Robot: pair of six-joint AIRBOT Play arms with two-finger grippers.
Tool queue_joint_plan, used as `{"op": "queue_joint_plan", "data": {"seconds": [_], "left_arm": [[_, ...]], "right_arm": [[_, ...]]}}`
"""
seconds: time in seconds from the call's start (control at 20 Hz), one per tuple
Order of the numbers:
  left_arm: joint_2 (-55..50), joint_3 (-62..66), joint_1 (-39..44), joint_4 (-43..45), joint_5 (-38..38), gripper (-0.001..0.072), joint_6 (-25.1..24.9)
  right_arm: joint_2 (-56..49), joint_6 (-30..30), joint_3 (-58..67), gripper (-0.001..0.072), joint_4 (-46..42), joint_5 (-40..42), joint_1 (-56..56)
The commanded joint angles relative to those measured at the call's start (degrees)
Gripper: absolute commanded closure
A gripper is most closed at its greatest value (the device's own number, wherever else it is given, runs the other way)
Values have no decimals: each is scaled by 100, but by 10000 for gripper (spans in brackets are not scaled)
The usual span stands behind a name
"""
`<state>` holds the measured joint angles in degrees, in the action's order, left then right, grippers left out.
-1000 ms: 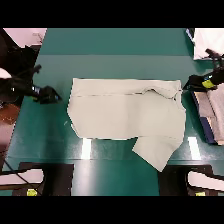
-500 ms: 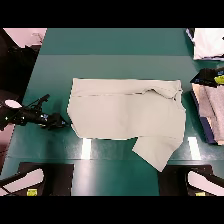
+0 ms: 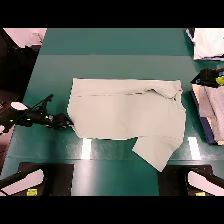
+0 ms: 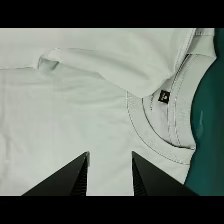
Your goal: Fold the shirts.
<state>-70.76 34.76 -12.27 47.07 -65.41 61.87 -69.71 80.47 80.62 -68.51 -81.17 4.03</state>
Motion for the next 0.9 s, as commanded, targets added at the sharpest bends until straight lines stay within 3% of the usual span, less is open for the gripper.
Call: {"op": "queue_joint_plan", "data": {"seconds": [0.0,0.1,0.15,0.2,0.3,0.35,0.6,0.85], "left_arm": [[-7,-17,372,118,422,345,280],[-7,-17,369,205,376,359,308],[-7,-17,369,271,308,511,330],[-7,-17,372,293,238,582,328],[0,-11,369,293,129,585,328],[0,15,369,297,42,689,313],[308,643,369,361,-684,684,330],[1547,1069,369,909,-1161,683,741]], "right_arm": [[4,0,-2,405,0,-68,2],[4,0,-2,405,-2,-116,2],[4,0,-2,405,-4,-114,2],[4,0,-2,405,-4,-111,2],[4,0,-2,406,-4,-111,2],[4,0,-2,405,-4,-114,2],[4,0,-2,405,-15,-179,15],[4,0,-2,405,-72,-409,37]]}}
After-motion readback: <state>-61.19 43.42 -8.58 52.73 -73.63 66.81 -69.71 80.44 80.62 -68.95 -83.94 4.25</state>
